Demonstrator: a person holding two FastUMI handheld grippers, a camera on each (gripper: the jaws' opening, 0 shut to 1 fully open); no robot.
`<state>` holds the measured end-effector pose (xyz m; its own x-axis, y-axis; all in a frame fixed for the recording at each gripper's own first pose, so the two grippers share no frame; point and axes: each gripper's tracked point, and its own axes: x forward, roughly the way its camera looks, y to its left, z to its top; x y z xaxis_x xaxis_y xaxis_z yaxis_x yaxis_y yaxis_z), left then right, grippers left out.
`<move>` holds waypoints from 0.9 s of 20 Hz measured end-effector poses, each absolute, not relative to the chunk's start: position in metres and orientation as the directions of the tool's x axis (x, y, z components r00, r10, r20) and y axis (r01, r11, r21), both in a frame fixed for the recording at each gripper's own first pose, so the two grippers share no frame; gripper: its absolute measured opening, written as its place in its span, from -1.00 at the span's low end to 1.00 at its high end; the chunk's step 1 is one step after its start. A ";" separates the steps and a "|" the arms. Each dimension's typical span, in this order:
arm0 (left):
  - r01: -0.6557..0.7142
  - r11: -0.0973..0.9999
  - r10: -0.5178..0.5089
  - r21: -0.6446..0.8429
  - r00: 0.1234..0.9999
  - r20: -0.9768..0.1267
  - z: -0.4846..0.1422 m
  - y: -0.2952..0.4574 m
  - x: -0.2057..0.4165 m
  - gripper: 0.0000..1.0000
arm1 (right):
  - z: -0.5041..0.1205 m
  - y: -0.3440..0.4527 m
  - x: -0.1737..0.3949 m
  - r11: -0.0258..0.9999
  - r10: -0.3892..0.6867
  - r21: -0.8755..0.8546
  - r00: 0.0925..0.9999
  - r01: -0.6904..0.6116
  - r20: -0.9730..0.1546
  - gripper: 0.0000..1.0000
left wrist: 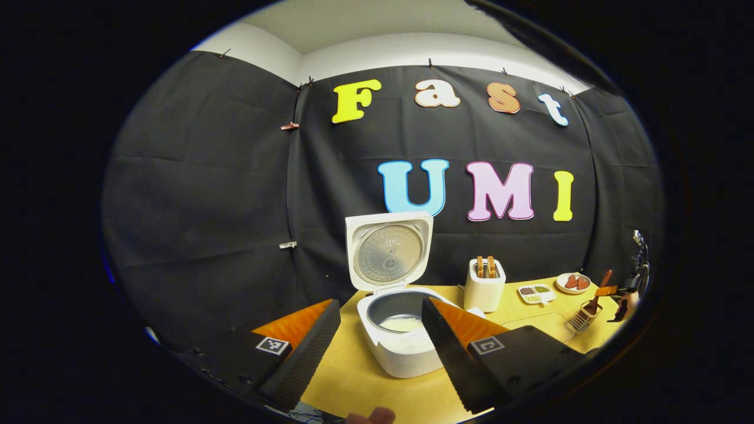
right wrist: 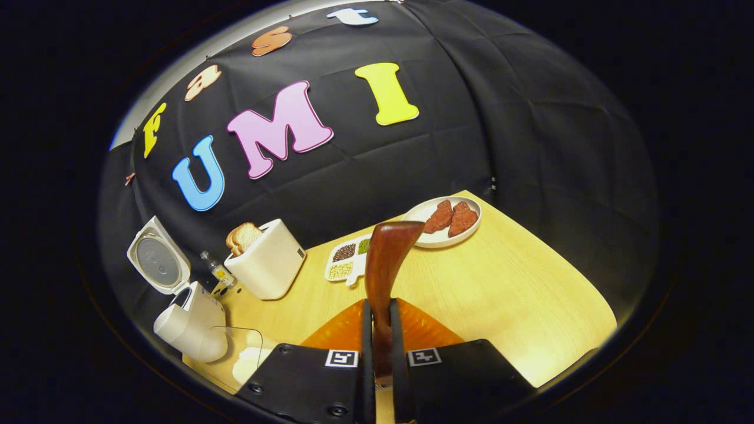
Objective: Close the left gripper, press the button to open the rice cooker; take a wooden spoon from the chopstick holder with the right hand, scoop a spoonful of rice and pour it into the rice cooker, then put the wooden spoon back into the chopstick holder.
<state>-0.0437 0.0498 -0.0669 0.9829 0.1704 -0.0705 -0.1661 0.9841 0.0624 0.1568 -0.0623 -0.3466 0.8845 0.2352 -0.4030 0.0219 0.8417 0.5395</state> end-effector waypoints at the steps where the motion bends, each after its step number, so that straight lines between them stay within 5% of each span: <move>1: -0.163 0.984 0.168 0.064 0.983 -0.071 -0.067 0.051 -0.043 0.92 | -0.348 -0.065 0.157 0.839 0.228 0.543 0.885 0.032 -0.405 -0.66; 4: -0.152 0.986 0.156 0.068 0.985 -0.071 -0.066 0.052 -0.040 0.92 | -0.346 -0.082 0.153 0.826 0.180 0.555 0.887 0.098 -0.425 -0.33; 5: -0.147 0.987 0.152 0.068 0.986 -0.070 -0.065 0.053 -0.039 0.92 | -0.344 -0.085 0.152 0.819 0.165 0.561 0.888 0.118 -0.429 -0.40; 6: -0.144 0.987 0.149 0.067 0.987 -0.068 -0.063 0.054 -0.038 0.92 | -0.341 -0.089 0.149 0.815 0.151 0.563 0.890 0.134 -0.430 0.31; 7: -0.140 0.988 0.144 0.065 0.988 -0.064 -0.062 0.054 -0.037 0.92 | -0.338 -0.092 0.146 0.817 0.133 0.557 0.891 0.149 -0.434 0.29; 10: -0.127 0.990 0.131 0.066 0.990 -0.049 -0.054 0.056 -0.033 0.92 | -0.326 -0.108 0.128 0.835 0.076 0.519 0.897 0.181 -0.435 0.97; 12: -0.118 0.991 0.121 0.060 0.992 -0.043 -0.049 0.058 -0.029 0.92 | -0.311 -0.120 0.111 0.843 0.025 0.494 0.903 0.211 -0.428 0.84; 13: -0.113 0.992 0.115 0.053 0.993 -0.040 -0.046 0.059 -0.027 0.92 | -0.300 -0.123 0.102 0.844 0.006 0.489 0.909 0.219 -0.418 0.97; 18: -0.103 0.994 0.103 0.022 0.995 0.006 -0.011 0.064 -0.002 0.91 | -0.231 -0.123 0.060 0.904 -0.039 0.390 0.943 0.175 -0.332 0.96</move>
<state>-0.0020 0.0643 -0.0110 0.9947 0.1030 0.0056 -0.1031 0.9944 0.0224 0.0595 -0.1228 -0.2314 0.9426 -0.0388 -0.3318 0.1745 0.9042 0.3899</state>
